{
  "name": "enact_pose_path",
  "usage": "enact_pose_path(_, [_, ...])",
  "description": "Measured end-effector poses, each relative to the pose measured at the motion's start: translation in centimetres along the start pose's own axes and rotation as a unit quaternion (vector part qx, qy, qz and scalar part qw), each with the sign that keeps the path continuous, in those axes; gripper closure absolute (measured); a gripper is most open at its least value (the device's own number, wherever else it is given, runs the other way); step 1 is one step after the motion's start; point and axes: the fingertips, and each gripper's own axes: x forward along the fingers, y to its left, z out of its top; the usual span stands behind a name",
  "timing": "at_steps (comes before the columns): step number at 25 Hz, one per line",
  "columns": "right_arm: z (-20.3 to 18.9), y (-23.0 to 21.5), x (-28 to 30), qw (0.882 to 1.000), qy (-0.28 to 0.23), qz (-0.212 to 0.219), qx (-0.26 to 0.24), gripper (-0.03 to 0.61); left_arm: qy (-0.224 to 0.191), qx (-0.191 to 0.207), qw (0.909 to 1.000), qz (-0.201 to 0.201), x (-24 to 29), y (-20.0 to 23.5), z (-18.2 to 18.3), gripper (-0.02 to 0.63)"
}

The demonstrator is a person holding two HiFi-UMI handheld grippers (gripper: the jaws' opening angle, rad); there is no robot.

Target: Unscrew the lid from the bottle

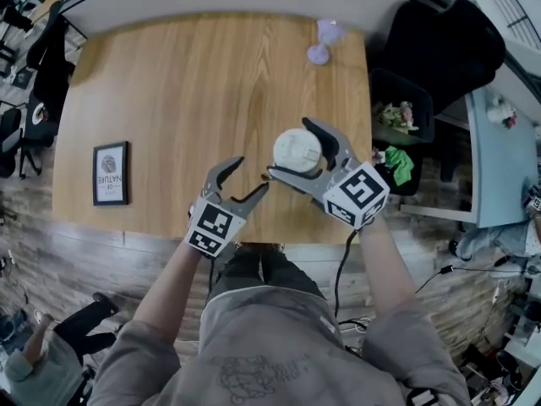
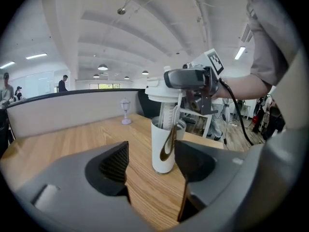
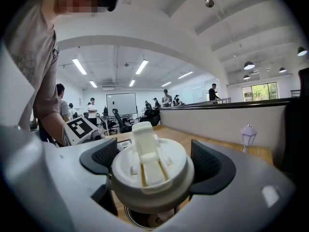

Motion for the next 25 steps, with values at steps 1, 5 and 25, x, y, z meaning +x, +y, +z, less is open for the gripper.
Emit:
enact_pose_path(1, [0.8, -0.3, -0.4, 1.0, -0.008, -0.011, 0.006, 0.087, -0.004, 0.003, 1.0, 0.003, -0.5, 0.3, 0.7, 0.327])
enact_pose_path(5, [4.1, -1.2, -2.2, 0.997, -0.044, -0.052, 0.032, 0.087, -0.021, 0.004, 0.9996, 0.017, -2.7, 1.4, 3.5, 0.364])
enact_pose_path(25, [19.6, 2.7, -10.4, 0.968, -0.201, -0.152, 0.013, 0.086, -0.174, 0.032, 0.9772, 0.117, -15.7, 6.2, 19.6, 0.506])
